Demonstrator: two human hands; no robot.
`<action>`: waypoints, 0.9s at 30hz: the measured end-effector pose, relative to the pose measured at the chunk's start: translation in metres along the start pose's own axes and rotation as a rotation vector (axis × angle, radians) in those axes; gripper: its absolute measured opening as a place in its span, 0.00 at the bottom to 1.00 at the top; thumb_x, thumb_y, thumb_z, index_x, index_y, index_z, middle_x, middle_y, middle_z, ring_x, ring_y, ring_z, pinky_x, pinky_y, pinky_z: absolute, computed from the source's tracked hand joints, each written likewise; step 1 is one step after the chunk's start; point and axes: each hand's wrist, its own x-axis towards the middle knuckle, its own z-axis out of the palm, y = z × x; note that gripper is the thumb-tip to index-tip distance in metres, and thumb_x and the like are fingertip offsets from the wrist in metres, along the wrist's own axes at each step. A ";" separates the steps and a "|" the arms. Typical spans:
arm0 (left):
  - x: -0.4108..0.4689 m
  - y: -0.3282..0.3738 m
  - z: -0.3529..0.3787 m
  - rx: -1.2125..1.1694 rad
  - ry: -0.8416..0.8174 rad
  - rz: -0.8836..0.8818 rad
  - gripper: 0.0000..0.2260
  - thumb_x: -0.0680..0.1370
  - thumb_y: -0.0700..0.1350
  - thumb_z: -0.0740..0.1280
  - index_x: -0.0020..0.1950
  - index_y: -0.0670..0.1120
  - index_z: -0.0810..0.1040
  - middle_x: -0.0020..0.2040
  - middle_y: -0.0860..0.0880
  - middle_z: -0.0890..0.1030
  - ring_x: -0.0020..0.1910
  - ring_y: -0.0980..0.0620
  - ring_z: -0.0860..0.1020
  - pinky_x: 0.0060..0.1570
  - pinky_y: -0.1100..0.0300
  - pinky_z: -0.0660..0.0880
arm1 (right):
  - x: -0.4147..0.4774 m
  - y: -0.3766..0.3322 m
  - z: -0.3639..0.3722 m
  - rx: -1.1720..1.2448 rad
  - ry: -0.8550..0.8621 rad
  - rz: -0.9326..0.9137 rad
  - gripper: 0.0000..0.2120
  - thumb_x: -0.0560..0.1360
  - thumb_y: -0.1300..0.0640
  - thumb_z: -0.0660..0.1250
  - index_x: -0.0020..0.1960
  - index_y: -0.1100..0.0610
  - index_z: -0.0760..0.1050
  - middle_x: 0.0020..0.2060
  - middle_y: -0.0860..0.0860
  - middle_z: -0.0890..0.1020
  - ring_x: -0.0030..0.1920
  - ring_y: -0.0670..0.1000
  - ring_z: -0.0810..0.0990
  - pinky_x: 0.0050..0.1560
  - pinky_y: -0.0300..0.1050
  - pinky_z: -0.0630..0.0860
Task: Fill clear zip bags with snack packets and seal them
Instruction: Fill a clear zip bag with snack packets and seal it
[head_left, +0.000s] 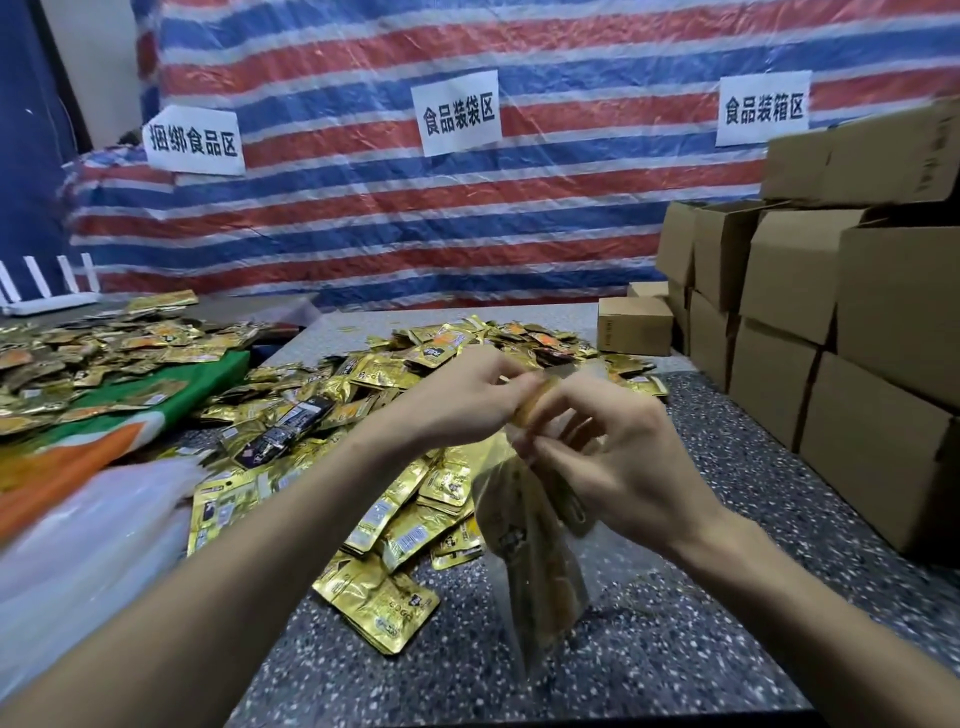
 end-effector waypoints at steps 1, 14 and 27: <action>0.000 0.002 0.000 0.059 -0.035 -0.009 0.21 0.83 0.56 0.57 0.45 0.45 0.85 0.43 0.47 0.85 0.42 0.57 0.80 0.46 0.56 0.77 | 0.001 0.000 -0.001 0.005 0.031 0.001 0.05 0.72 0.61 0.77 0.43 0.56 0.80 0.40 0.42 0.81 0.38 0.42 0.82 0.37 0.34 0.77; -0.029 -0.026 -0.030 0.065 -0.117 0.203 0.05 0.75 0.50 0.70 0.46 0.50 0.82 0.63 0.57 0.74 0.58 0.62 0.75 0.58 0.67 0.75 | -0.005 -0.005 -0.035 -0.530 -0.150 0.020 0.20 0.69 0.32 0.64 0.51 0.44 0.78 0.40 0.39 0.79 0.37 0.40 0.76 0.35 0.42 0.77; -0.046 -0.045 -0.051 -0.054 0.115 0.037 0.07 0.74 0.39 0.72 0.51 0.46 0.84 0.45 0.48 0.84 0.42 0.53 0.83 0.44 0.59 0.81 | 0.018 0.019 -0.062 -0.105 -0.376 0.232 0.12 0.75 0.60 0.65 0.41 0.45 0.80 0.58 0.44 0.78 0.58 0.40 0.76 0.55 0.48 0.79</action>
